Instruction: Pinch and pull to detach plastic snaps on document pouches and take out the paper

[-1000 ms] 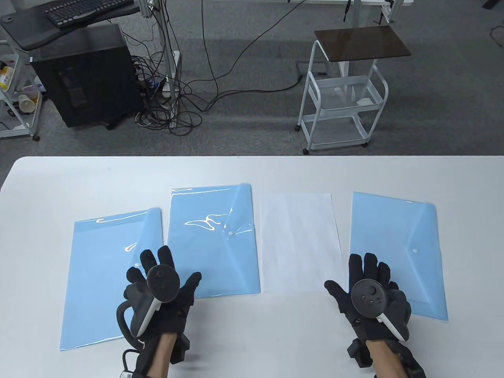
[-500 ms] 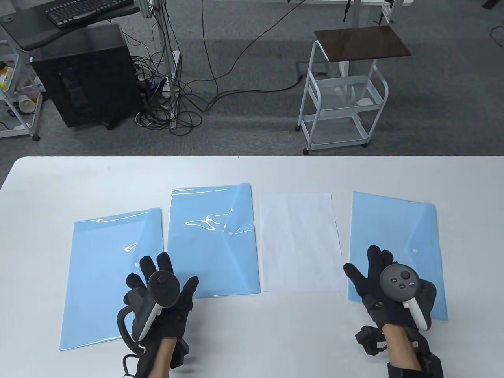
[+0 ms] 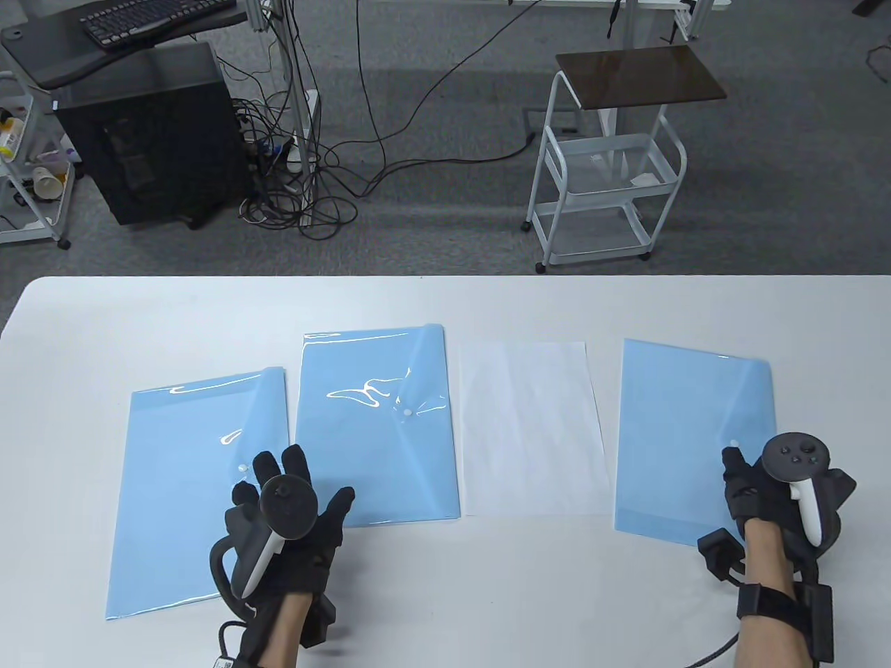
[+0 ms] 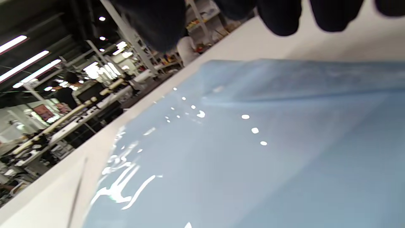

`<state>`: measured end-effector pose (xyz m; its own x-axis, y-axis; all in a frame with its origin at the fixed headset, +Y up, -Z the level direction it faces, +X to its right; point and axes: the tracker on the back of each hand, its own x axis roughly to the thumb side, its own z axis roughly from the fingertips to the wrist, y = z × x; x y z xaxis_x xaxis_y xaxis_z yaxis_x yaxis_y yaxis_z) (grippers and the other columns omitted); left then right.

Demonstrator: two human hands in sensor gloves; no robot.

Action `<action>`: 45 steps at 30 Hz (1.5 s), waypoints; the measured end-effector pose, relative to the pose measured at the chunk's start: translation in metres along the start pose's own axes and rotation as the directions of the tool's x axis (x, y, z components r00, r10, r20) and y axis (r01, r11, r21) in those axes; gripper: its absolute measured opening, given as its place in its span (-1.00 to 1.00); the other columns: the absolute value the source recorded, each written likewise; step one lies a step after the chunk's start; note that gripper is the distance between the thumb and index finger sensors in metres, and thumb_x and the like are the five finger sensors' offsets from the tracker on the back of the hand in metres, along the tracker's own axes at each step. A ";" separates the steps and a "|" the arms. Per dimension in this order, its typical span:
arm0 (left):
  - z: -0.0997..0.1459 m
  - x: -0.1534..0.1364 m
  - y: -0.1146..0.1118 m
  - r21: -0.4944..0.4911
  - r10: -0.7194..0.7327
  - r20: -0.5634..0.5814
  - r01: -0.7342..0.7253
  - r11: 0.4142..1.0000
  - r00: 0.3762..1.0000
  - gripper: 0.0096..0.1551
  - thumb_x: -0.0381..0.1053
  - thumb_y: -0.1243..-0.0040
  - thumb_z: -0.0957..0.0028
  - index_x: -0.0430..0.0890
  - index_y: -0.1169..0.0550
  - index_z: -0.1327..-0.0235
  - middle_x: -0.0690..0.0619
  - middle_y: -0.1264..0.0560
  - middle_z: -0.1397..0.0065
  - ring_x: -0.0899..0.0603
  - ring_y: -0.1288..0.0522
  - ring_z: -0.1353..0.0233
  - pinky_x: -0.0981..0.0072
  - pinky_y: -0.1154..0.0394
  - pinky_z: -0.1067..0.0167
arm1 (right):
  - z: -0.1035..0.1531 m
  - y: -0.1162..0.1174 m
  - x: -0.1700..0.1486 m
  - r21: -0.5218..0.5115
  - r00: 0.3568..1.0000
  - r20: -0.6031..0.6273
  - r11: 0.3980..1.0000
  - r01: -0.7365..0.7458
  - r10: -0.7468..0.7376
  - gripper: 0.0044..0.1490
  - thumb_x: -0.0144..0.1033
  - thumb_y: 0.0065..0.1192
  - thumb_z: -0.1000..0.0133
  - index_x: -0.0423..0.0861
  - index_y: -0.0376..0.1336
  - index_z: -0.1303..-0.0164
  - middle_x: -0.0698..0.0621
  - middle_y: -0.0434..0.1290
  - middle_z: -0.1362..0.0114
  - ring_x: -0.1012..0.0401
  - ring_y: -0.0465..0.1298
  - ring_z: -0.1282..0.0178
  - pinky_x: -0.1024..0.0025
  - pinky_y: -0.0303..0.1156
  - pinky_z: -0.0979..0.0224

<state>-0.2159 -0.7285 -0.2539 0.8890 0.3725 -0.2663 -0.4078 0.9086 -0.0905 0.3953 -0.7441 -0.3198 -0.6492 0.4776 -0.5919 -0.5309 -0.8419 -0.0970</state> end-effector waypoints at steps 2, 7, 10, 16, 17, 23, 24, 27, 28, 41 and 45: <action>0.000 0.000 0.001 -0.004 0.009 0.002 -0.009 1.000 1.000 0.12 0.49 0.05 -0.21 -0.06 0.18 -0.73 -0.32 0.21 -0.76 -0.75 0.08 -0.58 -0.65 -0.06 -0.32 | -0.006 0.002 -0.008 0.012 0.999 -0.045 1.000 -0.008 0.008 0.03 -0.12 0.18 -0.28 -0.57 -0.06 -0.64 -0.69 0.16 -0.62 -0.65 0.24 -0.42 -0.69 0.24 -0.18; 0.000 0.000 0.001 -0.009 0.019 0.008 -0.019 1.000 1.000 0.12 0.49 0.05 -0.21 -0.06 0.18 -0.73 -0.33 0.20 -0.76 -0.75 0.07 -0.58 -0.65 -0.07 -0.32 | -0.016 0.005 -0.013 -0.007 0.990 -0.108 0.996 -0.090 0.089 0.05 -0.11 0.32 -0.22 -0.56 0.00 -0.61 -0.63 0.23 -0.58 -0.54 0.30 -0.41 -0.62 0.30 -0.17; 0.000 0.001 -0.001 -0.032 0.043 0.011 -0.043 0.999 0.999 0.12 0.49 0.05 -0.21 -0.06 0.18 -0.74 -0.33 0.20 -0.76 -0.75 0.07 -0.59 -0.65 -0.07 -0.32 | -0.022 0.005 -0.011 0.005 0.980 -0.145 0.991 -0.135 0.134 0.11 -0.07 0.39 -0.18 -0.55 0.01 -0.60 -0.61 0.23 -0.58 -0.53 0.30 -0.39 -0.60 0.30 -0.19; 0.001 0.004 -0.001 -0.034 0.039 0.022 -0.038 0.999 0.999 0.13 0.49 0.05 -0.21 -0.07 0.18 -0.74 -0.33 0.20 -0.76 -0.75 0.07 -0.58 -0.65 -0.07 -0.32 | -0.032 0.015 -0.004 0.056 0.950 -0.164 0.964 -0.262 0.267 0.30 0.07 0.49 -0.08 -0.57 -0.03 -0.62 -0.66 0.10 -0.61 -0.55 0.25 -0.39 -0.57 0.32 -0.20; 0.001 0.004 -0.001 -0.035 0.044 0.026 -0.043 0.998 0.999 0.13 0.49 0.05 -0.21 -0.07 0.18 -0.74 -0.33 0.20 -0.76 -0.75 0.07 -0.58 -0.65 -0.07 -0.32 | -0.032 0.018 -0.002 0.060 0.943 -0.164 0.957 -0.283 0.289 0.31 0.05 0.51 -0.06 -0.58 -0.02 -0.62 -0.66 0.09 -0.61 -0.56 0.24 -0.39 -0.58 0.32 -0.19; 0.002 0.004 -0.001 -0.035 0.061 0.025 -0.060 0.998 0.998 0.12 0.48 0.04 -0.21 -0.06 0.17 -0.74 -0.33 0.20 -0.75 -0.75 0.06 -0.58 -0.65 -0.07 -0.32 | -0.034 0.018 0.001 0.035 0.938 -0.168 0.952 -0.303 0.304 0.30 0.00 0.58 0.01 -0.58 0.03 -0.59 -0.63 0.17 -0.58 -0.48 0.33 -0.34 -0.51 0.39 -0.20; 0.003 0.003 0.000 -0.033 0.064 0.026 -0.063 0.997 0.998 0.11 0.48 0.04 -0.22 -0.06 0.17 -0.74 -0.33 0.20 -0.75 -0.75 0.07 -0.58 -0.65 -0.07 -0.32 | -0.035 0.018 0.002 0.036 0.936 -0.169 0.951 -0.308 0.310 0.30 0.00 0.58 0.02 -0.58 0.04 -0.59 -0.62 0.18 -0.57 -0.47 0.35 -0.32 -0.50 0.40 -0.19; 0.004 0.002 0.000 -0.031 0.067 0.024 -0.066 0.997 0.997 0.11 0.48 0.04 -0.22 -0.05 0.17 -0.74 -0.33 0.20 -0.75 -0.75 0.06 -0.58 -0.65 -0.08 -0.32 | -0.036 0.016 0.002 0.041 0.934 -0.170 0.949 -0.312 0.314 0.30 0.01 0.60 0.05 -0.58 0.07 -0.57 -0.60 0.22 -0.55 -0.45 0.37 -0.31 -0.49 0.42 -0.18; 0.004 0.001 0.000 -0.031 0.071 0.024 -0.070 0.997 0.997 0.11 0.48 0.04 -0.22 -0.06 0.16 -0.74 -0.33 0.20 -0.75 -0.75 0.06 -0.58 -0.65 -0.08 -0.32 | -0.038 0.015 0.001 0.051 0.933 -0.174 0.949 -0.310 0.314 0.32 0.01 0.60 0.05 -0.59 0.06 -0.58 -0.60 0.22 -0.55 -0.44 0.37 -0.30 -0.49 0.42 -0.18; 0.000 0.006 -0.002 -0.042 0.063 0.022 -0.062 0.997 0.998 0.11 0.47 0.03 -0.22 -0.05 0.16 -0.74 -0.33 0.19 -0.75 -0.75 0.06 -0.58 -0.64 -0.08 -0.32 | -0.054 0.003 -0.023 0.118 0.952 -0.190 0.969 -0.219 0.239 0.31 0.10 0.64 0.15 -0.45 0.09 -0.53 -0.31 0.33 -0.37 -0.26 0.40 -0.20 -0.54 0.34 -0.22; 0.000 0.008 -0.003 -0.043 0.059 0.028 -0.058 0.997 0.998 0.10 0.47 0.03 -0.22 -0.04 0.16 -0.74 -0.33 0.19 -0.75 -0.75 0.05 -0.58 -0.64 -0.08 -0.32 | -0.052 0.003 -0.024 0.093 0.952 -0.205 0.972 -0.214 0.229 0.11 0.08 0.64 0.14 -0.33 0.20 -0.41 -0.31 0.34 -0.36 -0.28 0.39 -0.19 -0.55 0.33 -0.21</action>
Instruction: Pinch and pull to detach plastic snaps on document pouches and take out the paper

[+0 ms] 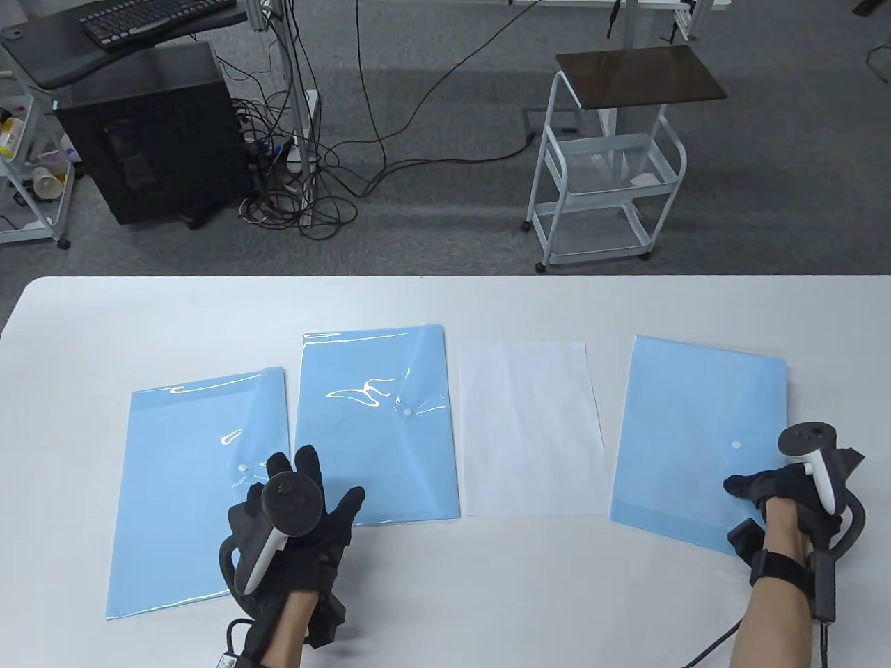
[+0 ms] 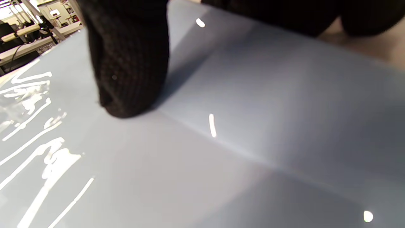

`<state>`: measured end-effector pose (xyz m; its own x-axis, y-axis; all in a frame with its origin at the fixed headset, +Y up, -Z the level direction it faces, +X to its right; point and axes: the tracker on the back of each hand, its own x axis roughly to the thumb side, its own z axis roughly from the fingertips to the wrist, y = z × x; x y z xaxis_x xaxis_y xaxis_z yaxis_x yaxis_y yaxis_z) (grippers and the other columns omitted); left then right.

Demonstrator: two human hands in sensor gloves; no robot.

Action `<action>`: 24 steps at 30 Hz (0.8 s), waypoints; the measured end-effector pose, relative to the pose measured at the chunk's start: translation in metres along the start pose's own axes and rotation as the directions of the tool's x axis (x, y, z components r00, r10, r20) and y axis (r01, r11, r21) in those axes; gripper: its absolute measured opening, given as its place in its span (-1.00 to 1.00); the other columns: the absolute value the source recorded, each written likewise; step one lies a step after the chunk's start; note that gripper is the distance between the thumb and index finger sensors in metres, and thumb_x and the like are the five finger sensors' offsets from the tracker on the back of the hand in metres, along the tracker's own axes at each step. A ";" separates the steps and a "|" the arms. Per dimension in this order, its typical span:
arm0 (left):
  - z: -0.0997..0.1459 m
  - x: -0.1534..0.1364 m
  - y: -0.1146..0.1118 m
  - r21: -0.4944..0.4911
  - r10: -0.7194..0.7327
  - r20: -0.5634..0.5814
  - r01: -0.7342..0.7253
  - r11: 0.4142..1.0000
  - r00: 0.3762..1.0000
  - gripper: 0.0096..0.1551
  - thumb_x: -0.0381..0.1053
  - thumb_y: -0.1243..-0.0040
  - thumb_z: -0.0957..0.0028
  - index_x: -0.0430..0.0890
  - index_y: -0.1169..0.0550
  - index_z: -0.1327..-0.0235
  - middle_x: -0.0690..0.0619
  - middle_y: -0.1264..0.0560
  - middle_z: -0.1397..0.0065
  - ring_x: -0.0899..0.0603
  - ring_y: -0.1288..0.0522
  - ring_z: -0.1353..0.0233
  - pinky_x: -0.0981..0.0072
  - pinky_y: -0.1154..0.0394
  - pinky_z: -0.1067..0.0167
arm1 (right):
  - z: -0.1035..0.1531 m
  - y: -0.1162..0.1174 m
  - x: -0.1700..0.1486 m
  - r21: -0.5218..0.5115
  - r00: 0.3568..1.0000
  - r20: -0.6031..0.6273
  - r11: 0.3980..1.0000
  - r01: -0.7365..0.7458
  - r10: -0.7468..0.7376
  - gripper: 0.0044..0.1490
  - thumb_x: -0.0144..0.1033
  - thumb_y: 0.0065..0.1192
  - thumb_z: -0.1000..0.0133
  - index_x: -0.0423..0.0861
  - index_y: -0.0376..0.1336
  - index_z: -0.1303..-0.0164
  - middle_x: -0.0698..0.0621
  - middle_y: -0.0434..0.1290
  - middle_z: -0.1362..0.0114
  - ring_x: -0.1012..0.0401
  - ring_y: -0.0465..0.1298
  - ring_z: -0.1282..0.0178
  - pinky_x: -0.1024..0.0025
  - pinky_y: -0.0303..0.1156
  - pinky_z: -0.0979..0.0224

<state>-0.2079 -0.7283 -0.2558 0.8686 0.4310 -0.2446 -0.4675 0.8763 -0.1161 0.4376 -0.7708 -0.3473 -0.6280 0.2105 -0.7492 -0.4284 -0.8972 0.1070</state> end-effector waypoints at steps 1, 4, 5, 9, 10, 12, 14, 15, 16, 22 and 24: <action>0.000 0.000 0.000 -0.001 0.001 0.001 -0.001 1.000 1.000 0.10 0.47 0.03 -0.22 -0.04 0.16 -0.74 -0.33 0.19 -0.75 -0.75 0.05 -0.58 -0.64 -0.08 -0.32 | 0.002 0.000 0.000 -0.016 1.000 -0.006 1.000 0.006 -0.007 0.06 0.07 0.64 0.13 -0.30 0.22 -0.37 -0.34 0.33 -0.38 -0.30 0.38 -0.21 -0.56 0.32 -0.21; 0.000 0.001 0.000 -0.004 0.004 0.004 -0.004 1.000 1.000 0.10 0.47 0.03 -0.22 -0.05 0.16 -0.74 -0.33 0.19 -0.75 -0.75 0.05 -0.58 -0.64 -0.09 -0.32 | 0.007 -0.003 -0.001 -0.082 1.000 -0.016 0.996 0.016 -0.018 -0.10 0.02 0.64 0.11 -0.24 0.28 -0.25 -0.38 0.33 -0.44 -0.31 0.41 -0.24 -0.54 0.34 -0.22; 0.000 0.001 0.000 -0.005 0.005 0.005 -0.005 1.000 1.000 0.10 0.47 0.03 -0.22 -0.04 0.16 -0.74 -0.33 0.19 -0.75 -0.75 0.05 -0.58 -0.64 -0.09 -0.32 | 0.009 -0.003 -0.001 -0.095 1.000 -0.015 0.995 0.021 -0.022 -0.16 -0.02 0.64 0.10 -0.23 0.30 -0.21 -0.37 0.36 -0.44 -0.31 0.43 -0.24 -0.52 0.35 -0.22; 0.000 0.001 -0.001 -0.005 0.014 0.010 -0.014 1.000 1.000 0.10 0.47 0.03 -0.22 -0.05 0.16 -0.74 -0.33 0.19 -0.76 -0.75 0.04 -0.58 -0.64 -0.10 -0.32 | 0.021 -0.014 0.001 -0.179 0.998 -0.011 0.982 0.052 -0.054 -0.42 -0.18 0.60 0.01 -0.16 0.39 -0.11 -0.32 0.53 -0.37 -0.25 0.59 -0.19 -0.41 0.46 -0.20; 0.001 0.001 -0.001 -0.004 0.017 0.012 -0.017 1.000 1.000 0.10 0.47 0.03 -0.22 -0.04 0.16 -0.74 -0.33 0.18 -0.75 -0.75 0.04 -0.58 -0.64 -0.10 -0.32 | 0.025 -0.017 0.002 -0.193 0.999 -0.003 0.980 0.049 -0.050 -0.47 -0.20 0.59 0.00 -0.14 0.40 -0.09 -0.31 0.57 -0.35 -0.22 0.64 -0.17 -0.37 0.50 -0.18; 0.002 0.002 -0.001 -0.004 0.023 0.017 -0.023 1.000 1.000 0.09 0.47 0.03 -0.22 -0.04 0.15 -0.74 -0.33 0.18 -0.76 -0.74 0.04 -0.58 -0.63 -0.10 -0.32 | 0.032 -0.023 0.006 -0.230 0.999 0.012 0.972 0.045 -0.043 -0.52 -0.24 0.57 -0.02 -0.11 0.41 -0.09 -0.28 0.64 -0.27 -0.13 0.72 -0.05 -0.24 0.60 -0.09; 0.004 0.003 -0.001 -0.002 0.029 0.022 -0.029 1.000 0.999 0.09 0.47 0.03 -0.22 -0.04 0.15 -0.74 -0.33 0.18 -0.76 -0.74 0.03 -0.58 -0.63 -0.10 -0.32 | 0.042 -0.029 0.011 -0.266 0.999 0.032 0.963 0.032 -0.024 -0.54 -0.27 0.54 -0.04 -0.09 0.40 -0.10 -0.28 0.67 -0.22 -0.07 0.76 0.01 -0.15 0.64 -0.04; 0.005 0.004 -0.001 0.000 0.031 0.026 -0.031 1.000 0.999 0.09 0.47 0.03 -0.22 -0.04 0.15 -0.74 -0.33 0.18 -0.76 -0.74 0.03 -0.58 -0.63 -0.11 -0.33 | 0.049 -0.032 0.015 -0.292 0.999 0.045 0.956 0.026 -0.013 -0.55 -0.29 0.54 -0.05 -0.09 0.40 -0.11 -0.28 0.68 -0.20 -0.06 0.77 0.04 -0.13 0.65 -0.02; 0.006 0.004 0.000 -0.001 0.035 0.030 -0.035 0.999 0.999 0.09 0.47 0.03 -0.22 -0.04 0.15 -0.74 -0.33 0.18 -0.76 -0.74 0.03 -0.58 -0.63 -0.11 -0.33 | 0.056 -0.036 0.020 -0.317 0.998 0.059 0.948 0.002 0.018 -0.55 -0.30 0.53 -0.05 -0.09 0.39 -0.12 -0.26 0.69 -0.17 -0.04 0.78 0.07 -0.10 0.67 0.01; 0.012 0.002 0.002 0.002 0.065 0.038 -0.065 0.998 0.997 0.08 0.47 0.03 -0.22 -0.04 0.14 -0.74 -0.33 0.17 -0.76 -0.74 0.02 -0.58 -0.62 -0.12 -0.33 | 0.096 -0.055 0.044 -0.433 0.984 0.145 0.901 -0.033 0.106 -0.51 -0.41 0.47 -0.09 -0.09 0.37 -0.24 -0.19 0.72 -0.11 0.02 0.80 0.15 -0.05 0.69 0.06; 0.014 0.001 0.003 0.004 0.074 0.042 -0.074 0.997 0.996 0.08 0.47 0.03 -0.22 -0.04 0.14 -0.74 -0.33 0.17 -0.76 -0.74 0.01 -0.58 -0.62 -0.12 -0.32 | 0.113 -0.063 0.051 -0.478 0.974 0.181 0.878 -0.032 0.134 -0.50 -0.43 0.45 -0.11 -0.08 0.37 -0.28 -0.18 0.72 -0.12 0.02 0.80 0.17 -0.05 0.70 0.11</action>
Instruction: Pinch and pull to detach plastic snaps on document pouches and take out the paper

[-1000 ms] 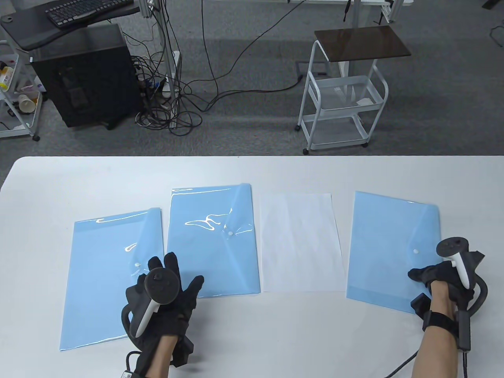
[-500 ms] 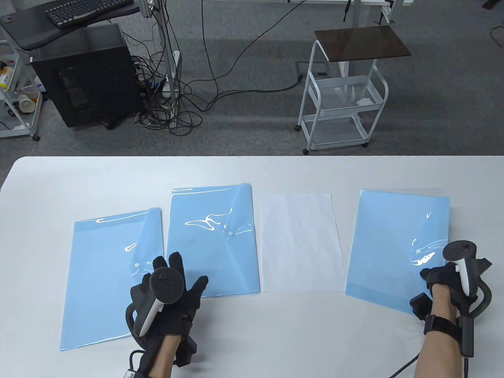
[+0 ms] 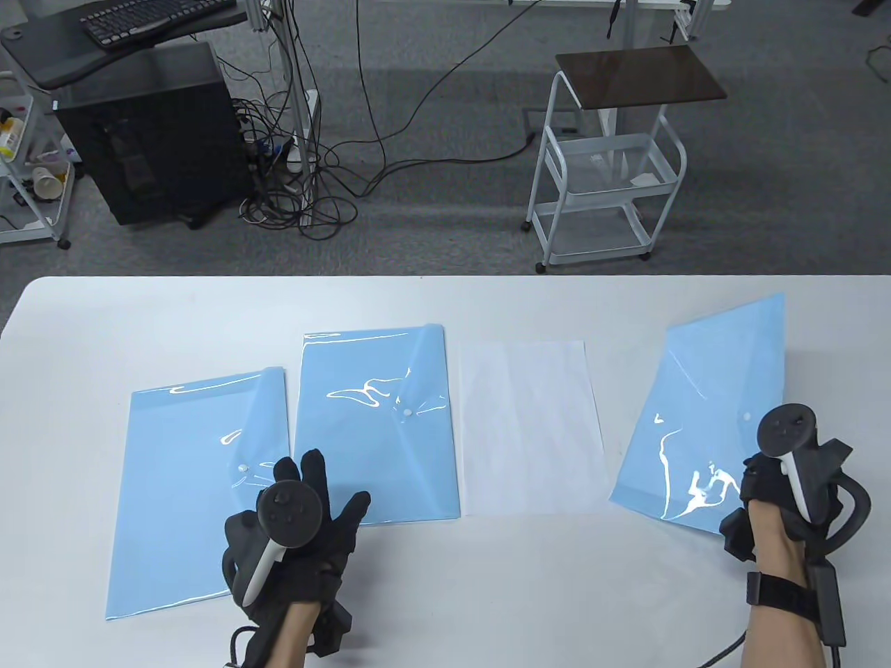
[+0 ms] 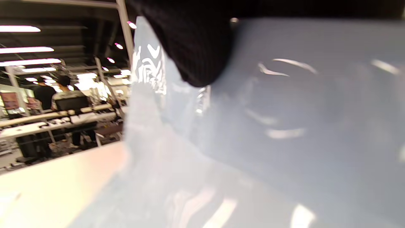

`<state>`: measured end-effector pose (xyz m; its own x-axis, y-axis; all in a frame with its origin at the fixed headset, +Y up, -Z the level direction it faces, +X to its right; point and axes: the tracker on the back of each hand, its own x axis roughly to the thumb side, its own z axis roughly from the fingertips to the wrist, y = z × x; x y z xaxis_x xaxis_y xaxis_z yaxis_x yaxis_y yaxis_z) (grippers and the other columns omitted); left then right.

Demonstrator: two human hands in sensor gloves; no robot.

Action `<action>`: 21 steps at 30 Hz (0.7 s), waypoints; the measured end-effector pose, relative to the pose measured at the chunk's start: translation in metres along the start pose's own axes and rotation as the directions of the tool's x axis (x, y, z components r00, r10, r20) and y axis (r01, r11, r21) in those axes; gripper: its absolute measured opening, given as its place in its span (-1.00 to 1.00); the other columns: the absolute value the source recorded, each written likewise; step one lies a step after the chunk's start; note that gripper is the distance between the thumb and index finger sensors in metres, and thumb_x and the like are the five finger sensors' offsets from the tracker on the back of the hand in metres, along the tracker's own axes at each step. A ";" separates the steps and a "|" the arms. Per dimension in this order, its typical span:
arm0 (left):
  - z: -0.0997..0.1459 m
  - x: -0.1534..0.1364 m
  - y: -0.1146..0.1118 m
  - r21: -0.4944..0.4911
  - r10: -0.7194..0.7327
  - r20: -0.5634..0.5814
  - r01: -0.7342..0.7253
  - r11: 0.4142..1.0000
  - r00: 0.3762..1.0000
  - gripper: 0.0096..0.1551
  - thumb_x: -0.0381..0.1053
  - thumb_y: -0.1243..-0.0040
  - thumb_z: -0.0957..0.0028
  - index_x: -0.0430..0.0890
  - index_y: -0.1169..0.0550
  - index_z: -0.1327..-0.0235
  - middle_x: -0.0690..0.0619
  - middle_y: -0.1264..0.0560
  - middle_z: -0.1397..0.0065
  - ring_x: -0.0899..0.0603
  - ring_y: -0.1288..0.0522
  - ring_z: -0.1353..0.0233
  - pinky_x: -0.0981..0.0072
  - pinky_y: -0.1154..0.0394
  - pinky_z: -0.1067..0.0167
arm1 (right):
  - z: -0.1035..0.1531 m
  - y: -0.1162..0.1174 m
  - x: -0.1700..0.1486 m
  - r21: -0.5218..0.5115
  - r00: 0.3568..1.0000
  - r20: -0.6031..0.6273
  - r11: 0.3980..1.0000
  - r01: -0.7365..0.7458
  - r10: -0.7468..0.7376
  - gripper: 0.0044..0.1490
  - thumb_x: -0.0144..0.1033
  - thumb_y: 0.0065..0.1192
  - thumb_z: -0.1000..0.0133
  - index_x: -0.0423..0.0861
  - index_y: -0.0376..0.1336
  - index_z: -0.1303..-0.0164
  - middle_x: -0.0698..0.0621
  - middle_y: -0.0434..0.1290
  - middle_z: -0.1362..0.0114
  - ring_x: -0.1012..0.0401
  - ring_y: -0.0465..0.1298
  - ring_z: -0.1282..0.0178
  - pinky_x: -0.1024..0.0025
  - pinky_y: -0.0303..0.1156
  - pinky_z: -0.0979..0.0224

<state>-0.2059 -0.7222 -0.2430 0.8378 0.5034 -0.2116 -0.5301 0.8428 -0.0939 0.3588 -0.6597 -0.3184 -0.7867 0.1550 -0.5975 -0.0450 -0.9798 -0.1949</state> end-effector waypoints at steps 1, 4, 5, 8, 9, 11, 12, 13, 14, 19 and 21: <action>0.001 0.000 0.001 0.001 0.005 0.002 -0.005 1.000 1.000 0.08 0.46 0.03 -0.22 -0.04 0.14 -0.74 -0.33 0.16 -0.76 -0.74 0.01 -0.58 -0.62 -0.12 -0.33 | 0.006 -0.008 0.005 -0.026 1.000 0.024 1.000 -0.008 0.009 -0.49 -0.44 0.45 -0.11 -0.07 0.37 -0.29 -0.18 0.72 -0.12 0.04 0.80 0.20 -0.03 0.71 0.13; 0.004 -0.001 0.002 0.003 0.012 0.008 -0.012 1.000 1.000 0.08 0.46 0.03 -0.22 -0.05 0.14 -0.74 -0.33 0.16 -0.75 -0.74 0.01 -0.58 -0.62 -0.13 -0.32 | 0.022 -0.031 0.016 -0.094 0.996 0.082 0.995 -0.035 0.043 -0.48 -0.45 0.42 -0.13 -0.08 0.36 -0.32 -0.19 0.71 -0.13 0.05 0.80 0.21 -0.02 0.71 0.15; 0.004 -0.001 0.002 0.005 0.014 0.008 -0.014 1.000 1.000 0.08 0.46 0.03 -0.23 -0.05 0.14 -0.74 -0.33 0.16 -0.75 -0.74 0.01 -0.58 -0.61 -0.13 -0.33 | 0.026 -0.037 0.018 -0.112 0.994 0.097 0.993 -0.035 0.046 -0.48 -0.45 0.42 -0.13 -0.08 0.36 -0.32 -0.19 0.71 -0.13 0.05 0.80 0.21 -0.02 0.71 0.15; 0.005 -0.002 0.003 0.005 0.024 0.006 -0.024 1.000 1.000 0.08 0.46 0.03 -0.22 -0.05 0.14 -0.74 -0.33 0.16 -0.75 -0.74 0.00 -0.58 -0.61 -0.14 -0.32 | 0.045 -0.060 0.026 -0.191 0.986 0.155 0.981 -0.031 0.061 -0.48 -0.45 0.41 -0.14 -0.09 0.35 -0.33 -0.18 0.71 -0.14 0.06 0.79 0.22 0.00 0.71 0.16; 0.005 -0.003 0.003 0.004 0.025 0.006 -0.025 1.000 1.000 0.08 0.46 0.03 -0.22 -0.05 0.14 -0.74 -0.33 0.16 -0.75 -0.74 0.01 -0.58 -0.61 -0.14 -0.32 | 0.051 -0.066 0.028 -0.212 0.984 0.167 0.977 -0.032 0.069 -0.49 -0.45 0.40 -0.14 -0.09 0.35 -0.33 -0.18 0.71 -0.13 0.07 0.79 0.22 0.00 0.71 0.16; 0.006 -0.003 0.003 0.001 0.033 0.007 -0.033 0.999 0.999 0.08 0.46 0.03 -0.22 -0.05 0.14 -0.74 -0.33 0.16 -0.75 -0.74 0.00 -0.58 -0.61 -0.14 -0.32 | 0.066 -0.079 0.032 -0.253 0.976 0.206 0.967 -0.011 0.065 -0.49 -0.45 0.39 -0.15 -0.11 0.35 -0.34 -0.18 0.71 -0.13 0.07 0.79 0.22 0.00 0.71 0.15; 0.006 -0.002 0.003 0.002 0.038 0.008 -0.038 0.999 0.999 0.08 0.46 0.03 -0.22 -0.05 0.14 -0.74 -0.33 0.16 -0.75 -0.74 0.00 -0.58 -0.61 -0.14 -0.32 | 0.073 -0.084 0.033 -0.267 0.973 0.223 0.964 0.007 0.055 -0.49 -0.45 0.39 -0.15 -0.10 0.35 -0.34 -0.18 0.71 -0.14 0.07 0.79 0.22 0.00 0.71 0.15; 0.006 -0.003 0.003 0.003 0.042 0.009 -0.042 0.999 0.999 0.08 0.46 0.03 -0.22 -0.05 0.14 -0.74 -0.33 0.16 -0.75 -0.74 0.00 -0.58 -0.61 -0.14 -0.33 | 0.079 -0.088 0.035 -0.276 0.970 0.237 0.961 0.022 0.046 -0.49 -0.45 0.38 -0.15 -0.10 0.35 -0.34 -0.18 0.70 -0.14 0.07 0.79 0.22 0.00 0.70 0.15; 0.007 -0.003 0.003 0.003 0.043 0.009 -0.043 0.999 0.999 0.08 0.46 0.03 -0.22 -0.05 0.14 -0.74 -0.33 0.16 -0.75 -0.74 0.00 -0.58 -0.61 -0.14 -0.32 | 0.089 -0.095 0.037 -0.294 0.965 0.261 0.955 0.045 0.035 -0.49 -0.46 0.38 -0.16 -0.10 0.35 -0.34 -0.18 0.70 -0.14 0.07 0.79 0.21 -0.01 0.70 0.15; 0.009 -0.004 0.004 0.003 0.062 0.011 -0.062 0.998 0.998 0.08 0.46 0.03 -0.23 -0.06 0.15 -0.73 -0.33 0.15 -0.75 -0.74 0.00 -0.58 -0.61 -0.15 -0.33 | 0.123 -0.116 0.044 -0.330 0.941 0.336 0.932 0.151 -0.033 -0.51 -0.47 0.33 -0.17 -0.10 0.35 -0.33 -0.19 0.70 -0.13 0.09 0.76 0.25 -0.01 0.69 0.17; 0.012 -0.004 0.006 0.007 0.067 0.016 -0.067 0.998 0.998 0.08 0.45 0.03 -0.23 -0.06 0.15 -0.73 -0.33 0.15 -0.75 -0.74 -0.01 -0.58 -0.60 -0.15 -0.33 | 0.139 -0.125 0.047 -0.338 0.923 0.378 0.917 0.213 -0.075 -0.52 -0.48 0.32 -0.18 -0.11 0.35 -0.34 -0.18 0.69 -0.13 0.10 0.75 0.25 0.00 0.68 0.17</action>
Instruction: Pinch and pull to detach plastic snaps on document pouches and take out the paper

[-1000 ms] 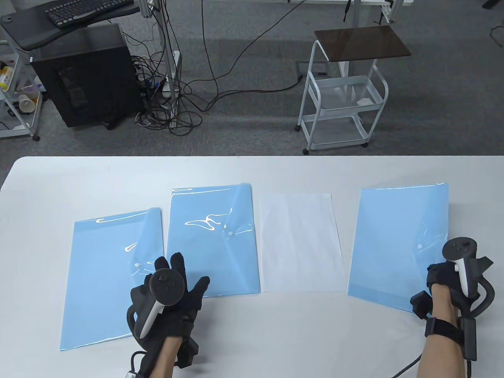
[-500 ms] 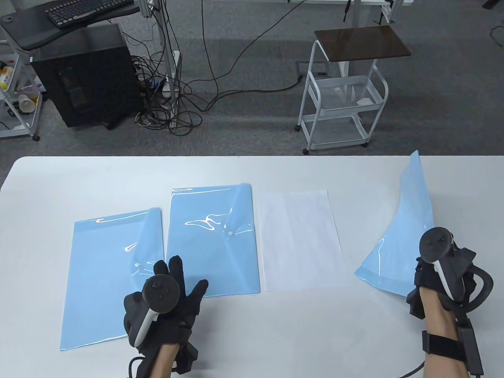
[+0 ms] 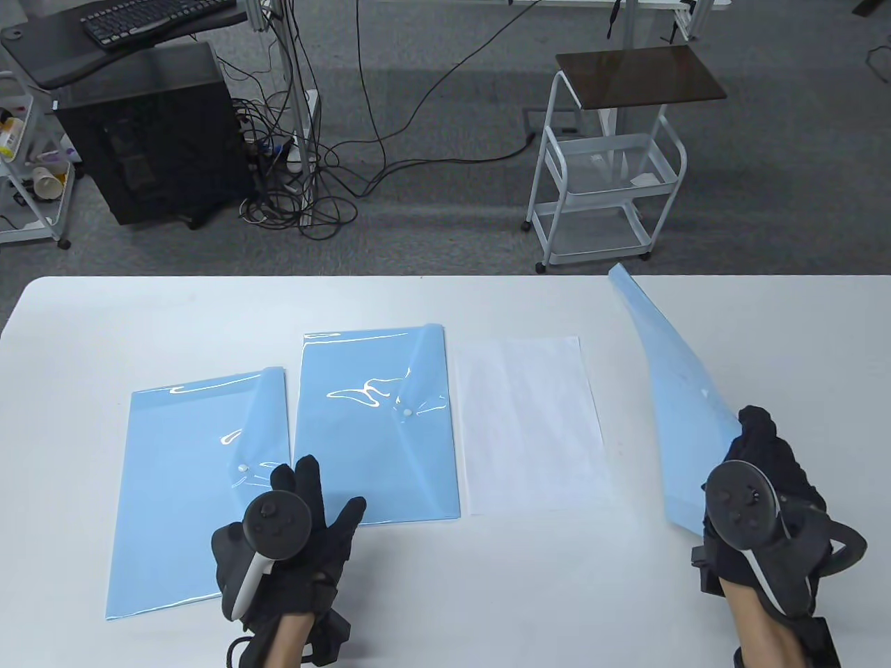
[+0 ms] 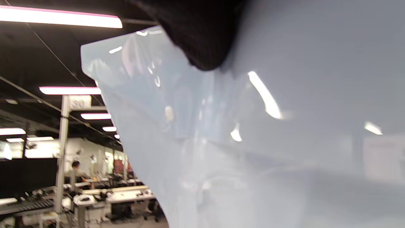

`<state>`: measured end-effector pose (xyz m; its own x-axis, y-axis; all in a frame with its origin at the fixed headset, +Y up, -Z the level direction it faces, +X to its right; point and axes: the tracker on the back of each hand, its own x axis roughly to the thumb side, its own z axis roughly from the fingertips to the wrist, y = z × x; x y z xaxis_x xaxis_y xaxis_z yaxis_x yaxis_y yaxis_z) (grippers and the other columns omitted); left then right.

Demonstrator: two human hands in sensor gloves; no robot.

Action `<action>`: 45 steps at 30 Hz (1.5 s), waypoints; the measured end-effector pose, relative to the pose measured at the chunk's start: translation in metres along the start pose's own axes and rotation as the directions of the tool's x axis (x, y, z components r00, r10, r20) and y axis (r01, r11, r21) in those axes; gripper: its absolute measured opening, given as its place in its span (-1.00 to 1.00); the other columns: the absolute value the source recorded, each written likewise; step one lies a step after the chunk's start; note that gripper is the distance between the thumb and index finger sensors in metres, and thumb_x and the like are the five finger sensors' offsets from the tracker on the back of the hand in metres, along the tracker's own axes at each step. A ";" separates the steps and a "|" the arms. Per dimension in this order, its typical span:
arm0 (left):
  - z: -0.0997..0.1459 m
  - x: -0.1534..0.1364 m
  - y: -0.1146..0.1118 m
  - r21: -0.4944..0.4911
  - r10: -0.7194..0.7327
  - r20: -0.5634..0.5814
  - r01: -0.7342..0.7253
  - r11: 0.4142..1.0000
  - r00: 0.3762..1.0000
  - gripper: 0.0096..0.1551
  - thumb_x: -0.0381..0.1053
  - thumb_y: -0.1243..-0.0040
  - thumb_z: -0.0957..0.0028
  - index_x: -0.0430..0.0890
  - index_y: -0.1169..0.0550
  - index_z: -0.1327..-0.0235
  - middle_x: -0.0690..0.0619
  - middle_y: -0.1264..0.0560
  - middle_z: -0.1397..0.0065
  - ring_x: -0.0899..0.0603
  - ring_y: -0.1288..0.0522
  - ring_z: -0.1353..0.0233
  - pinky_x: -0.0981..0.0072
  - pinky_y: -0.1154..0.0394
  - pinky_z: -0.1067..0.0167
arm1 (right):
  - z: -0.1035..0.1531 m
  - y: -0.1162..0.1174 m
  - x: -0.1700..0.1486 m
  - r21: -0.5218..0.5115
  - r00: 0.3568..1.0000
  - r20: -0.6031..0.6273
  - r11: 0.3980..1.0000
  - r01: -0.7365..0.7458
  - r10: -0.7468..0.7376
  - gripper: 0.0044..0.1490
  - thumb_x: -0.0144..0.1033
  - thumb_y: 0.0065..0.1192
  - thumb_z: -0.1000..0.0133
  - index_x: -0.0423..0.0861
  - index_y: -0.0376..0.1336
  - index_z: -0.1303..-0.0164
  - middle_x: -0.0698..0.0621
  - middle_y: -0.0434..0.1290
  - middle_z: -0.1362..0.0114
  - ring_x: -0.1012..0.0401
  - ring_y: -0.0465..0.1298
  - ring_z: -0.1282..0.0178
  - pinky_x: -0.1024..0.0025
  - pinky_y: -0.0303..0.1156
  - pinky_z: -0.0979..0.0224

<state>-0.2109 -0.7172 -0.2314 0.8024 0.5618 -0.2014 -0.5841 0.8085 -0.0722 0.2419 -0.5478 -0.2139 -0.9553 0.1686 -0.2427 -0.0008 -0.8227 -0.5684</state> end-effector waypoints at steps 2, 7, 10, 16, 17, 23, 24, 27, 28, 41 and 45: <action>0.001 0.000 0.001 0.003 0.001 0.003 -0.001 1.000 1.000 0.08 0.45 0.03 -0.23 -0.06 0.15 -0.73 -0.33 0.15 -0.75 -0.74 -0.01 -0.58 -0.60 -0.15 -0.33 | 0.007 -0.009 0.007 -0.013 0.999 0.018 0.999 0.051 -0.051 -0.51 -0.48 0.30 -0.18 -0.12 0.34 -0.34 -0.18 0.68 -0.13 0.11 0.75 0.26 0.01 0.68 0.18; 0.002 -0.002 0.004 0.009 0.015 0.003 -0.015 1.000 1.000 0.09 0.46 0.03 -0.22 -0.07 0.15 -0.73 -0.33 0.15 -0.75 -0.74 -0.01 -0.57 -0.60 -0.16 -0.33 | 0.023 -0.018 0.019 -0.011 0.970 0.050 0.971 0.240 -0.239 -0.51 -0.48 0.27 -0.19 -0.14 0.32 -0.36 -0.17 0.67 -0.13 0.12 0.73 0.26 0.02 0.68 0.19; 0.003 -0.002 0.005 0.010 0.019 0.000 -0.019 1.000 1.000 0.09 0.46 0.04 -0.23 -0.07 0.15 -0.73 -0.33 0.15 -0.76 -0.74 -0.01 -0.58 -0.60 -0.16 -0.32 | 0.031 -0.007 0.023 0.044 0.912 0.043 0.913 0.406 -0.408 -0.51 -0.48 0.24 -0.20 -0.15 0.31 -0.37 -0.17 0.66 -0.13 0.13 0.72 0.27 0.03 0.67 0.19; 0.003 -0.003 0.005 0.009 0.031 -0.009 -0.031 0.999 0.999 0.09 0.46 0.04 -0.22 -0.08 0.15 -0.73 -0.33 0.14 -0.76 -0.73 -0.02 -0.58 -0.60 -0.16 -0.32 | 0.043 0.036 0.029 0.177 0.778 -0.002 0.766 0.618 -0.628 -0.50 -0.46 0.17 -0.22 -0.16 0.26 -0.40 -0.13 0.63 -0.13 0.17 0.69 0.27 0.07 0.67 0.19; 0.003 -0.003 0.005 0.008 0.030 -0.011 -0.030 1.000 0.999 0.09 0.46 0.04 -0.22 -0.07 0.15 -0.73 -0.33 0.14 -0.76 -0.73 -0.02 -0.58 -0.60 -0.16 -0.33 | 0.044 0.046 0.030 0.202 0.751 -0.017 0.733 0.649 -0.660 -0.50 -0.46 0.16 -0.23 -0.17 0.25 -0.40 -0.12 0.63 -0.13 0.18 0.69 0.27 0.08 0.67 0.18; 0.002 -0.004 0.005 0.009 0.023 -0.026 -0.023 1.000 0.999 0.09 0.46 0.06 -0.22 -0.09 0.16 -0.73 -0.33 0.14 -0.76 -0.73 -0.02 -0.58 -0.60 -0.17 -0.33 | 0.055 0.102 0.035 0.321 0.618 -0.093 0.564 0.761 -0.780 -0.49 -0.46 0.13 -0.23 -0.19 0.23 -0.41 -0.11 0.62 -0.13 0.18 0.68 0.29 0.07 0.66 0.17; 0.002 -0.004 0.005 0.010 0.017 -0.027 -0.017 1.000 0.999 0.09 0.46 0.07 -0.22 -0.09 0.16 -0.73 -0.33 0.14 -0.76 -0.73 -0.03 -0.58 -0.59 -0.17 -0.32 | 0.058 0.113 0.036 0.349 0.590 -0.112 0.525 0.777 -0.799 -0.49 -0.46 0.12 -0.23 -0.19 0.23 -0.41 -0.12 0.62 -0.13 0.17 0.68 0.29 0.06 0.66 0.17; 0.002 -0.004 0.004 0.009 0.021 -0.027 -0.021 1.000 0.999 0.09 0.47 0.11 -0.22 -0.09 0.16 -0.73 -0.33 0.14 -0.76 -0.73 -0.03 -0.58 -0.59 -0.17 -0.33 | 0.066 0.136 0.037 0.379 0.531 -0.151 0.447 0.810 -0.834 -0.49 -0.46 0.12 -0.23 -0.20 0.23 -0.41 -0.12 0.62 -0.12 0.17 0.67 0.29 0.05 0.65 0.17; 0.001 -0.004 0.004 0.010 0.024 -0.027 -0.024 1.000 0.999 0.08 0.48 0.15 -0.21 -0.10 0.17 -0.73 -0.33 0.13 -0.76 -0.73 -0.04 -0.58 -0.59 -0.18 -0.32 | 0.068 0.141 0.037 0.395 0.514 -0.162 0.422 0.816 -0.842 -0.49 -0.46 0.11 -0.23 -0.21 0.23 -0.41 -0.12 0.62 -0.12 0.16 0.67 0.30 0.04 0.65 0.17; -0.007 0.002 -0.029 -0.341 0.781 0.037 -0.727 0.596 0.623 0.25 0.59 0.21 -0.19 -0.19 0.30 -0.68 -0.29 0.06 -0.80 -0.62 -0.16 -0.62 -0.45 -0.29 -0.39 | 0.081 0.148 0.042 0.435 0.424 -0.170 0.318 0.842 -0.890 -0.48 -0.45 0.10 -0.23 -0.21 0.22 -0.41 -0.11 0.62 -0.12 0.16 0.67 0.29 0.03 0.65 0.16; -0.009 0.003 -0.039 -0.438 0.870 -0.089 -0.804 0.403 0.485 0.20 0.47 -0.05 -0.26 -0.19 0.20 -0.70 -0.24 -0.14 -0.74 -0.45 -0.45 -0.52 -0.19 -0.53 -0.32 | 0.083 0.149 0.043 0.440 0.396 -0.187 0.284 0.852 -0.899 -0.48 -0.45 0.10 -0.23 -0.22 0.22 -0.41 -0.11 0.62 -0.12 0.16 0.68 0.29 0.03 0.65 0.15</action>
<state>-0.1870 -0.7489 -0.2375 -0.1302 0.9602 -0.2472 -0.9336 -0.2027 -0.2954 0.1757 -0.7084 -0.2435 -0.3226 0.9078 0.2681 -0.9441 -0.3290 -0.0218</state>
